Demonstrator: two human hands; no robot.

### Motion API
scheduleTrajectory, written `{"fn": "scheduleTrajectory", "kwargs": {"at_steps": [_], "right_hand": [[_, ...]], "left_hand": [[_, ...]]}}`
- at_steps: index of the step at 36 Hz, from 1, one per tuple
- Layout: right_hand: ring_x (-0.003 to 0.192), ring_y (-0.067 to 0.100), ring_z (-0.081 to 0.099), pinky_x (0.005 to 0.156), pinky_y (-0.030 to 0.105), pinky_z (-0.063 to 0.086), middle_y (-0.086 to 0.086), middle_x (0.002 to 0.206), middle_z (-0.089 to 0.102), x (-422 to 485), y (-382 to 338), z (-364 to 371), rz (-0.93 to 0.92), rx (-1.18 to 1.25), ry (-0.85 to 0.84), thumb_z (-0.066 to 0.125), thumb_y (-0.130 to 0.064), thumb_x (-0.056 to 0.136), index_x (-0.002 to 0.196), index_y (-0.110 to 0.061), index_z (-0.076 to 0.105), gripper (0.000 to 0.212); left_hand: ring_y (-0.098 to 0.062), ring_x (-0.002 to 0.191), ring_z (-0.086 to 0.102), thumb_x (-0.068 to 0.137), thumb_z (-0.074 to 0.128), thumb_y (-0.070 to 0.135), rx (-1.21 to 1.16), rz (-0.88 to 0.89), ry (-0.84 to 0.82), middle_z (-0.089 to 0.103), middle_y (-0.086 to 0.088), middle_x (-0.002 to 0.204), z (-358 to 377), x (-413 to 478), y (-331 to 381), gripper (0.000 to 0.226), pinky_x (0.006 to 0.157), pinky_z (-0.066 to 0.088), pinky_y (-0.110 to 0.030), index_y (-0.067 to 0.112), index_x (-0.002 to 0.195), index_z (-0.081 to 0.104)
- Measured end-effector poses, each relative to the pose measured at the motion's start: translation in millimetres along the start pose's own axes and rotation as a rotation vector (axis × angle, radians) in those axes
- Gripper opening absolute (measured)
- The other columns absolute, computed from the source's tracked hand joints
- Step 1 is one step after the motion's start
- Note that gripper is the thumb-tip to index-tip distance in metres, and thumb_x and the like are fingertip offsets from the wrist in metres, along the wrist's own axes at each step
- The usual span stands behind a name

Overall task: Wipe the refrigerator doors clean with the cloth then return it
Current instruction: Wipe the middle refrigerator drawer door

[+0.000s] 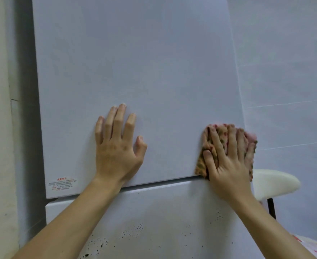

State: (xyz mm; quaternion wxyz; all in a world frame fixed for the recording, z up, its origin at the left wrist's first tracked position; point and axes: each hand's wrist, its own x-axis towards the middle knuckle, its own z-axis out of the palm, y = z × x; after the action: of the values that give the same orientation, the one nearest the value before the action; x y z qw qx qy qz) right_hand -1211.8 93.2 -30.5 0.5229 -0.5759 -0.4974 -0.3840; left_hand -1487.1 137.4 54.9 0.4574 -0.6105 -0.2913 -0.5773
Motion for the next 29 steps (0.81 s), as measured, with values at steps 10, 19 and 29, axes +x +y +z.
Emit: {"fn": "scheduleTrajectory", "kwargs": {"at_steps": [10, 19, 29], "right_hand": [[0.161, 0.020, -0.016, 0.129, 0.055, -0.002, -0.005, 0.175, -0.012, 80, -20, -18, 0.179, 0.040, -0.046, 0.015, -0.067, 0.099, 0.161, -0.056, 0.002, 0.064], [0.160, 0.025, 0.009, 0.126, 0.052, 0.019, -0.003, 0.176, -0.002, 126, -19, -23, 0.221, 0.167, 0.045, 0.022, -0.065, 0.102, 0.164, -0.049, 0.014, 0.064], [0.146, 0.032, 0.026, 0.121, 0.057, 0.026, 0.004, 0.170, 0.013, 2, -4, -13, 0.388, 0.188, -0.007, 0.013, -0.068, 0.098, 0.163, -0.050, -0.005, 0.070]], "left_hand": [[-0.041, 0.144, 0.045, 0.093, 0.052, 0.030, -0.003, 0.011, -0.018, 0.051, -0.021, 0.152, -6, 10, -6, 0.049, 0.124, 0.026, -0.059, 0.005, 0.134, 0.062], [-0.041, 0.145, 0.043, 0.096, 0.044, 0.032, -0.017, -0.021, -0.018, 0.050, -0.021, 0.153, -9, 31, -23, 0.051, 0.124, 0.025, -0.058, 0.004, 0.135, 0.060], [-0.042, 0.143, 0.043, 0.095, 0.047, 0.029, -0.026, -0.027, 0.007, 0.051, -0.021, 0.152, -2, 29, -29, 0.051, 0.123, 0.026, -0.058, 0.003, 0.136, 0.060]]}}
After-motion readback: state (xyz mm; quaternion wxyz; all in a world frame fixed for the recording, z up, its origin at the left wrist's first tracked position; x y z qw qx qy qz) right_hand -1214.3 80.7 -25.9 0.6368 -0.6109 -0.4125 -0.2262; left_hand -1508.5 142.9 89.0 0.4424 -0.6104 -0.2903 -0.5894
